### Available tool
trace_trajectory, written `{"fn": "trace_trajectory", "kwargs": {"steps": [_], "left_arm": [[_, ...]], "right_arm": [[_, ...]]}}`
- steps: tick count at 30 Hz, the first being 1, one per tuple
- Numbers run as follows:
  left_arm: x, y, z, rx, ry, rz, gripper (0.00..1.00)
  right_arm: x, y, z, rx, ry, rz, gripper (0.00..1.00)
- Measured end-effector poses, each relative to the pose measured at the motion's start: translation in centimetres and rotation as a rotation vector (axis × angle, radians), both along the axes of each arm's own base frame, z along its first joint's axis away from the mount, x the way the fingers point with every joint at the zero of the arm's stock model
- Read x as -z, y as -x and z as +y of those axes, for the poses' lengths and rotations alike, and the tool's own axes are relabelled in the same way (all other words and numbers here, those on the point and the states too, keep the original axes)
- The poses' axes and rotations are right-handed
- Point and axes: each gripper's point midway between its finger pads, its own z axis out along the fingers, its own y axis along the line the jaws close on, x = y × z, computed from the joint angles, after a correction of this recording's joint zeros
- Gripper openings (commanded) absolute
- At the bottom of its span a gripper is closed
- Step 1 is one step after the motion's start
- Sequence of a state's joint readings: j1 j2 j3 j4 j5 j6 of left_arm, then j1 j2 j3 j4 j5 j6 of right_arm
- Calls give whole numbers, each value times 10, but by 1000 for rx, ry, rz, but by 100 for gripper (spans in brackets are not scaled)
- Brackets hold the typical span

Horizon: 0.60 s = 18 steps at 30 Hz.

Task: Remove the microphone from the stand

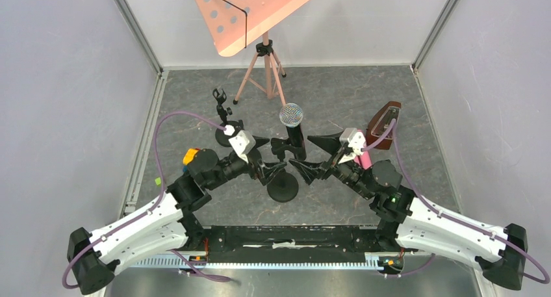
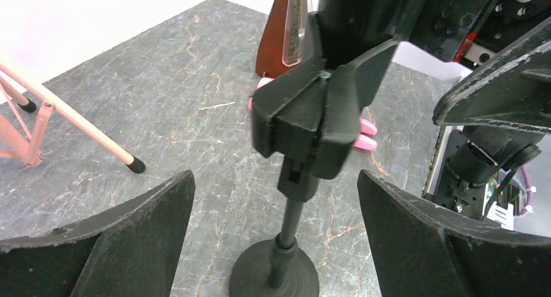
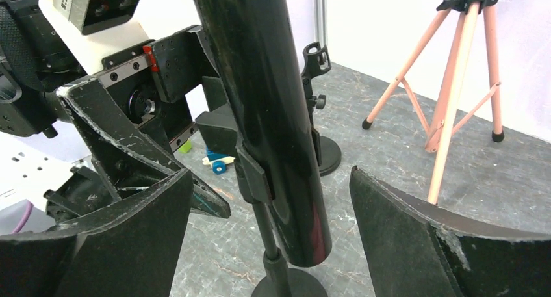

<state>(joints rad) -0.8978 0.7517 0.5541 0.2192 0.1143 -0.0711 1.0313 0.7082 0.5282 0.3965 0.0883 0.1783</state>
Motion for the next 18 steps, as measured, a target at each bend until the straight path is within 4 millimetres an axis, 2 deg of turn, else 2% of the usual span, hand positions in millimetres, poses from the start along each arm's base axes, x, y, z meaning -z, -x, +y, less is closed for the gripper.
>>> {"fn": "trace_trajectory", "kwargs": {"steps": [4,13,15,18], "left_arm": [[3,-8,-1,41,-1,2,98],[4,-1,-18,175,24,14,77],[1,-1,-18,179,35,10,76],[-7,-1,-19,184,60,-5,66]], "right_arm": [[1,-8,3,27,20,2,96],[-5,-23,10,82,-8,11,96],[-11,-25,12,85,-19,10,96],[-20,-29,16,91,-36,4,97]]}}
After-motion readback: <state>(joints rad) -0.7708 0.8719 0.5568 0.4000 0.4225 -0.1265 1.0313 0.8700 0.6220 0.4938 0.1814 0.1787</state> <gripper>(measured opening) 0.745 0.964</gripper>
